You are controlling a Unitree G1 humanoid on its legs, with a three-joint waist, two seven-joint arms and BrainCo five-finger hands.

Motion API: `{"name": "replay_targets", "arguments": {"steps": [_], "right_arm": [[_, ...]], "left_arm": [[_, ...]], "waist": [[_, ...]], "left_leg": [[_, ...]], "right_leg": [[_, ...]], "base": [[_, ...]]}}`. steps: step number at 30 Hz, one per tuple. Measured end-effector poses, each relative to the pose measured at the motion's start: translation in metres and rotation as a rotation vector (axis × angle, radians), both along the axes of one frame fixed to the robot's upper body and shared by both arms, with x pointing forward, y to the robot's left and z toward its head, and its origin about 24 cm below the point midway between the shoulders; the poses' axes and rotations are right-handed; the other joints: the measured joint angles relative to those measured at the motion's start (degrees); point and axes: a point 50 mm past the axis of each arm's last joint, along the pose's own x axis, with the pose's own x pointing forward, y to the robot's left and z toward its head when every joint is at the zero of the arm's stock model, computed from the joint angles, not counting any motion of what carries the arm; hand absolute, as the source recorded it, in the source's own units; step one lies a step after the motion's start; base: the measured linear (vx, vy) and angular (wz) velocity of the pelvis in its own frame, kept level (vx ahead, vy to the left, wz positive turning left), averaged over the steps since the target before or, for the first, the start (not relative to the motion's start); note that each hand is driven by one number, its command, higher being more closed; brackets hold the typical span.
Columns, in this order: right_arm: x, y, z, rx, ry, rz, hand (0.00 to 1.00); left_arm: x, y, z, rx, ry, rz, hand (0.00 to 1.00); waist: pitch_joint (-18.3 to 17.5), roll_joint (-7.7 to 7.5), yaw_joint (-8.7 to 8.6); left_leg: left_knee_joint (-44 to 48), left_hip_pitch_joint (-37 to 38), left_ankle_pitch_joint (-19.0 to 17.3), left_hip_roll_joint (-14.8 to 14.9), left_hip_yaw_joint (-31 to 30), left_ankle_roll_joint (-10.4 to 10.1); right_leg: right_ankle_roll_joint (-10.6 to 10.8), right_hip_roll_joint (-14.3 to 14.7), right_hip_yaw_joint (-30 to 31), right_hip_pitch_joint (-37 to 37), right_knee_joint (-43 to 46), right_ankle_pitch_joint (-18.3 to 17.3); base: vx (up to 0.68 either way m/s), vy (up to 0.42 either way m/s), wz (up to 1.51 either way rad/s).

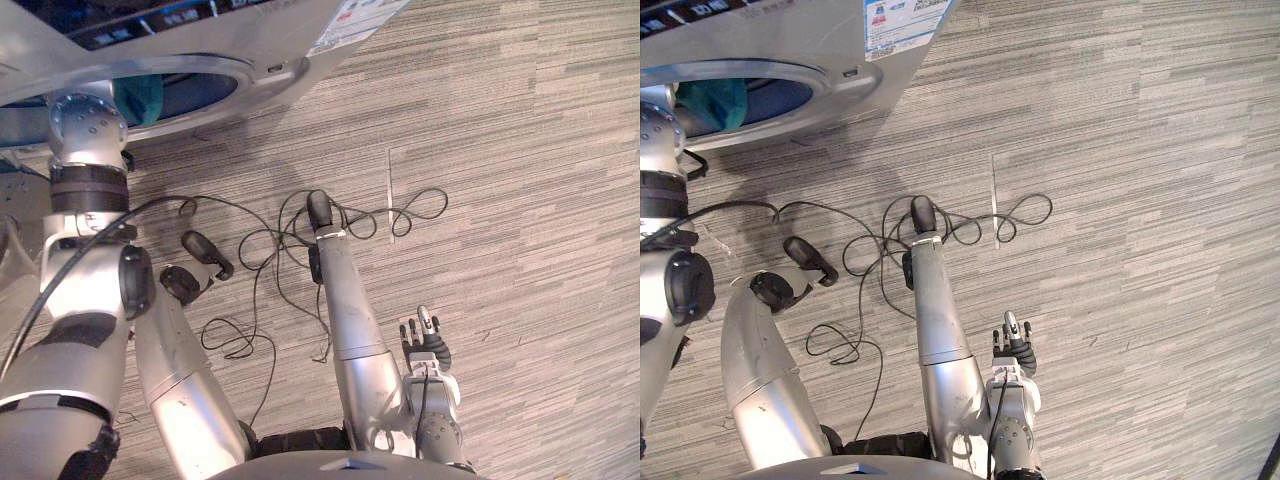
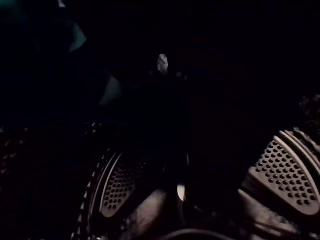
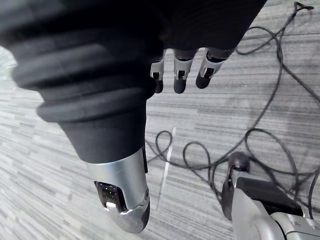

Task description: Pick up the laundry basket with both hands and put the clothes into the washing machine.

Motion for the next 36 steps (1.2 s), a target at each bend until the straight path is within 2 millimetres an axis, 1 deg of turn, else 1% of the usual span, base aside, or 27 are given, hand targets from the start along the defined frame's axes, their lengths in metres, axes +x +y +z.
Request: {"name": "replay_targets", "arguments": {"steps": [2, 3, 4, 5, 7, 9, 10, 11, 12, 14, 15, 16, 17, 18, 19, 20, 21, 22, 24, 25, 27, 28, 29, 30, 33, 35, 36], "right_arm": [[0.0, 0.0, 0.0, -0.008, 0.001, 0.005, 0.0], [0.0, 0.0, 0.0, -0.014, 0.002, 0.008, 0.0], [0.0, 0.0, 0.0, -0.014, 0.002, 0.008, 0.0], [0.0, 0.0, 0.0, -0.014, 0.003, 0.009, 0.0], [0.001, 0.0, 0.0, -0.015, 0.002, 0.01, 0.0], [0.001, -0.001, 0.001, -0.02, 0.001, 0.008, 0.0], [0.002, -0.001, 0.001, -0.021, 0.001, 0.008, 0.0], [0.002, -0.002, 0.001, -0.023, 0.0, 0.004, 0.0], [0.002, -0.004, 0.001, -0.024, 0.001, -0.002, 0.0], [0.001, -0.008, 0.0, -0.028, 0.007, -0.017, 0.0], [0.0, -0.01, -0.001, -0.028, 0.011, -0.026, 0.0], [-0.001, -0.013, -0.005, -0.033, 0.033, -0.034, 0.0], [-0.006, -0.019, -0.012, -0.037, 0.07, -0.05, 0.0], [-0.009, -0.022, -0.015, -0.038, 0.088, -0.064, 0.0], [-0.013, -0.025, -0.021, -0.037, 0.115, -0.077, 0.0], [-0.017, -0.027, -0.028, -0.035, 0.153, -0.079, 0.0], [-0.019, -0.028, -0.03, -0.037, 0.168, -0.078, 0.0], [-0.022, -0.029, -0.035, -0.032, 0.192, -0.08, 0.0], [-0.023, -0.028, -0.041, -0.029, 0.226, -0.068, 0.0], [-0.024, -0.028, -0.043, -0.035, 0.24, -0.062, 0.0], [-0.03, -0.027, -0.053, -0.04, 0.297, -0.051, 0.0], [-0.032, -0.027, -0.055, -0.035, 0.311, -0.052, 0.0], [-0.036, -0.026, -0.061, -0.027, 0.34, -0.054, 0.0], [-0.039, -0.026, -0.066, -0.018, 0.374, -0.048, 0.0], [-0.053, -0.03, -0.078, -0.032, 0.459, -0.046, 0.0], [-0.075, -0.033, -0.092, -0.025, 0.568, -0.068, 0.0], [-0.078, -0.033, -0.094, -0.022, 0.581, -0.071, 0.0]], "left_arm": [[-0.002, -0.004, -0.01, -0.058, -0.027, -0.028, 0.0], [-0.002, -0.008, -0.025, -0.106, -0.035, -0.043, 0.0], [-0.002, -0.009, -0.029, -0.116, -0.031, -0.046, 0.0], [-0.001, -0.015, -0.053, -0.163, -0.01, -0.065, 0.0], [-0.001, -0.025, -0.079, -0.215, 0.025, -0.095, 0.0], [-0.006, -0.041, -0.122, -0.282, 0.092, -0.13, 0.0], [-0.008, -0.045, -0.133, -0.287, 0.114, -0.14, 0.0], [-0.013, -0.053, -0.153, -0.292, 0.155, -0.152, 0.0], [-0.016, -0.057, -0.163, -0.285, 0.179, -0.158, 0.0], [-0.034, -0.069, -0.202, -0.207, 0.275, -0.171, 0.0], [-0.038, -0.072, -0.21, -0.165, 0.299, -0.177, 0.0], [-0.047, -0.079, -0.228, -0.064, 0.361, -0.196, 0.0], [-0.062, -0.088, -0.259, 0.06, 0.473, -0.222, 0.0], [-0.067, -0.092, -0.272, 0.103, 0.518, -0.24, 0.0], [-0.073, -0.098, -0.29, 0.169, 0.585, -0.266, 0.0], [-0.083, -0.104, -0.317, 0.208, 0.686, -0.31, 0.0], [-0.088, -0.107, -0.33, 0.21, 0.737, -0.332, 0.0], [-0.099, -0.11, -0.355, 0.188, 0.833, -0.365, 0.0], [-0.119, -0.113, -0.391, 0.17, 0.986, -0.401, 0.0], [-0.125, -0.113, -0.4, 0.165, 1.025, -0.411, 0.0], [-0.147, -0.11, -0.43, 0.123, 1.167, -0.438, 0.0], [-0.153, -0.109, -0.436, 0.11, 1.201, -0.438, 0.0], [-0.164, -0.101, -0.447, 0.1, 1.263, -0.42, 0.0], [-0.172, -0.094, -0.454, 0.121, 1.307, -0.404, 0.0], [-0.191, -0.083, -0.467, 0.219, 1.417, -0.4, 0.0], [-0.213, -0.075, -0.479, 0.343, 1.535, -0.414, 0.0], [-0.215, -0.074, -0.48, 0.363, 1.549, -0.417, 0.0]], "waist": [[0.0, 0.01, 0.08], [0.0, 0.03, 0.09], [0.0, 0.03, 0.1], [0.0, 0.11, 0.21], [0.0, 0.26, 0.38], [-0.1, 0.63, 0.77], [0.0, 0.65, 0.84], [-0.1, 1.14, 1.16], [-0.1, 1.42, 1.34], [-0.4, 2.34, 2.06], [-0.4, 2.5, 2.25], [-0.5, 2.62, 3.05], [-1.3, 3.74, 3.25], [-1.8, 4.26, 3.44], [-2.6, 4.93, 3.84], [-4.2, 5.79, 4.33], [-5.1, 6.2, 4.43], [-6.6, 6.77, 4.61], [-8.3, 6.73, 4.85], [-8.7, 6.7, 5.06], [-10.5, 6.54, 5.2], [-11.1, 6.52, 5.24], [-12.0, 6.21, 5.42], [-13.0, 5.97, 5.39], [-16.1, 5.98, 5.47], [-20.1, 5.83, 5.21], [-20.4, 5.81, 5.22]], "left_leg": [[-0.3, 0.5, 0.1, -0.1, -0.1, -0.1], [-0.7, 1.1, 0.3, -0.1, -0.1, -0.3], [-0.9, 1.3, 0.3, -0.1, -0.1, -0.4], [-1.5, 2.4, 0.4, -0.1, -0.1, -0.6], [-2.4, 3.6, 0.7, -0.2, -0.3, -0.9], [-4.7, 6.4, 1.5, -1.0, -0.6, -1.3], [-5.5, 7.4, 1.8, -1.4, -0.5, -1.4], [-7.2, 9.3, 2.4, -2.1, -0.5, -1.6], [-8.2, 10.3, 2.8, -2.5, -0.6, -1.7], [-12.3, 14.5, 4.4, -4.4, -0.7, -2.1], [-13.4, 15.7, 4.7, -4.9, -0.7, -2.1], [-15.7, 18.9, 5.1, -6.0, -0.6, -2.0], [-18.0, 22.0, 6.0, -7.1, -1.0, -2.2], [-19.1, 23.3, 6.2, -7.6, -1.1, -2.2], [-20.7, 25.2, 6.6, -8.4, -1.0, -2.2], [-22.7, 27.4, 7.2, -9.5, -0.7, -2.1], [-23.5, 28.3, 7.4, -9.9, -0.7, -2.1], [-25.1, 30.1, 7.7, -10.7, -0.7, -2.0], [-28.1, 33.6, 8.4, -11.9, -0.5, -2.1], [-28.9, 34.6, 8.6, -12.1, -0.4, -2.1], [-32.6, 38.3, 9.9, -13.3, -0.3, -2.2], [-33.6, 38.9, 10.1, -13.4, -0.3, -2.3], [-35.2, 40.7, 10.7, -13.8, 0.0, -2.5], [-36.7, 42.6, 11.4, -14.3, 0.4, -2.6], [-39.9, 46.2, 12.2, -15.0, 1.0, -2.8], [-44.1, 50.4, 13.6, -16.0, 1.1, -3.1], [-44.6, 50.9, 13.8, -16.2, 1.1, -3.1]], "right_leg": [[0.0, 0.0, -0.1, 0.5, -0.3, 0.0], [0.0, 0.0, -0.2, 1.1, -0.5, 0.0], [0.0, 0.0, -0.3, 1.3, -0.6, 0.1], [0.0, 0.0, -0.6, 2.3, -1.1, 0.1], [-0.1, 0.0, -0.9, 3.8, -1.9, 0.1], [-0.2, -0.6, -1.6, 6.8, -3.6, 0.1], [-0.3, -0.9, -1.7, 7.8, -4.0, 0.0], [-0.4, -1.3, -2.0, 9.7, -5.1, 0.1], [-0.5, -1.6, -2.2, 10.7, -5.8, 0.1], [-1.0, -3.0, -3.3, 15.1, -8.1, 0.0], [-1.1, -3.4, -3.4, 16.4, -8.8, 0.0], [-1.5, -4.1, -3.9, 19.2, -10.3, -0.1], [-1.6, -5.0, -4.8, 23.0, -12.4, 0.0], [-1.6, -5.2, -5.0, 24.5, -13.2, 0.0], [-1.6, -5.8, -5.2, 26.4, -14.5, 0.0], [-1.6, -6.6, -5.5, 28.7, -16.1, 0.0], [-1.5, -6.9, -5.7, 29.7, -16.9, 0.1], [-1.3, -7.4, -5.9, 31.9, -18.5, 0.3], [-1.1, -8.2, -6.3, 35.5, -21.3, 0.8], [-1.1, -8.3, -6.4, 36.7, -22.3, 1.1], [-0.9, -9.2, -7.3, 40.9, -26.3, 2.3], [-1.0, -9.3, -7.5, 41.8, -27.3, 2.6], [-0.9, -9.5, -7.7, 43.6, -29.0, 3.2], [-0.9, -9.8, -7.9, 45.5, -30.7, 3.8], [-0.6, -10.1, -8.1, 49.3, -34.2, 5.1], [-0.7, -10.9, -9.4, 53.8, -37.6, 5.7], [-0.7, -11.0, -9.5, 54.4, -38.1, 5.9]], "base": [[0.04, 0.043, 0.02], [0.05, 0.039, 0.0], [0.05, 0.037, 0.01], [0.06, 0.034, 0.03], [0.06, 0.031, 0.06], [0.07, 0.025, 0.18], [0.06, 0.011, 0.24], [0.05, -0.003, 0.21], [0.07, -0.01, 0.32], [0.07, -0.029, 0.39], [0.07, -0.037, 0.32], [0.11, -0.034, 0.35], [0.1, -0.024, 0.35], [0.13, -0.014, 0.36], [0.12, 0.003, 0.29], [0.15, 0.007, 0.25], [0.17, 0.017, 0.25], [0.16, 0.016, 0.19], [0.16, 0.005, 0.15], [0.12, -0.006, 0.12], [0.11, -0.01, 0.14], [0.12, -0.015, 0.08], [0.12, -0.012, 0.03], [0.11, -0.013, 0.01], [0.07, -0.013, 0.01], [0.08, -0.036, 0.17], [0.05, -0.033, 0.17]]}}
